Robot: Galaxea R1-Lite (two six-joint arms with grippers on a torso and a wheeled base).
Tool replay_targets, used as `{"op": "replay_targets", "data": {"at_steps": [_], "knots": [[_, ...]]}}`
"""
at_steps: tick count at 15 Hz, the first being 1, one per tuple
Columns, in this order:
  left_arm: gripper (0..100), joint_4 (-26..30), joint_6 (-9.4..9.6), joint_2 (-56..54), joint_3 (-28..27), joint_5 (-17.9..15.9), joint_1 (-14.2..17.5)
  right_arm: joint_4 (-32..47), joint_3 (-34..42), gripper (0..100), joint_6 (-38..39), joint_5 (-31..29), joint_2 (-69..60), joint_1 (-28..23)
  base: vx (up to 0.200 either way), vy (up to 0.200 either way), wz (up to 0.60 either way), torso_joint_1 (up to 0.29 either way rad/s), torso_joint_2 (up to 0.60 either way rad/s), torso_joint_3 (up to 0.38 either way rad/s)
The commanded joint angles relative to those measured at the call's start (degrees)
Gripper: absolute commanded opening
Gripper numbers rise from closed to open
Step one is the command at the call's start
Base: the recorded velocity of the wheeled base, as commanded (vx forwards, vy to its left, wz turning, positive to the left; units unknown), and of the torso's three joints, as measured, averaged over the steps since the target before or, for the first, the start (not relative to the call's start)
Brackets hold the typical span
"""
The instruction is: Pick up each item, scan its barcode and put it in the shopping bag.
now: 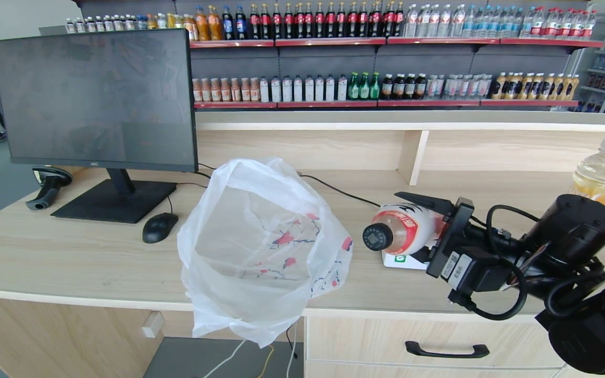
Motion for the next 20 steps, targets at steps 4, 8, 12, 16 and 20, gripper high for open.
{"op": "replay_targets", "data": {"at_steps": [4, 8, 12, 16, 20], "knots": [[100, 0.0, -0.01, 0.0, 0.0, 0.1, 0.0, -0.1, 2.4, 0, 1.0, 0.2, -6.5, 0.0, 0.000, 0.000, 0.00, 0.000, 0.00, 0.000], [100, 0.0, -0.01, 0.0, 0.0, 0.0, 0.0, -0.1, 5.5, 0, 7.3, 0.2, -13.9, 0.4, 0.000, 0.000, 0.00, 0.000, 0.00, 0.000], [100, 0.0, -0.01, 0.0, 0.0, 0.0, 0.0, -0.1, 6.8, 0, 14.5, -0.1, -20.0, 0.4, 0.000, 0.000, 0.00, 0.000, 0.00, 0.000], [100, 0.0, -0.01, 0.0, 0.0, 0.0, 0.0, -0.1, 8.2, 0, 22.5, -2.4, -22.4, 1.4, 0.000, 0.000, 0.00, 0.000, 0.00, 0.000], [100, 0.0, -0.01, 0.0, 0.0, 0.0, 0.0, -0.1, 8.6, 0, 36.3, -12.3, -24.1, 6.4, 0.000, 0.000, 0.00, 0.000, 0.00, 0.000]]}}
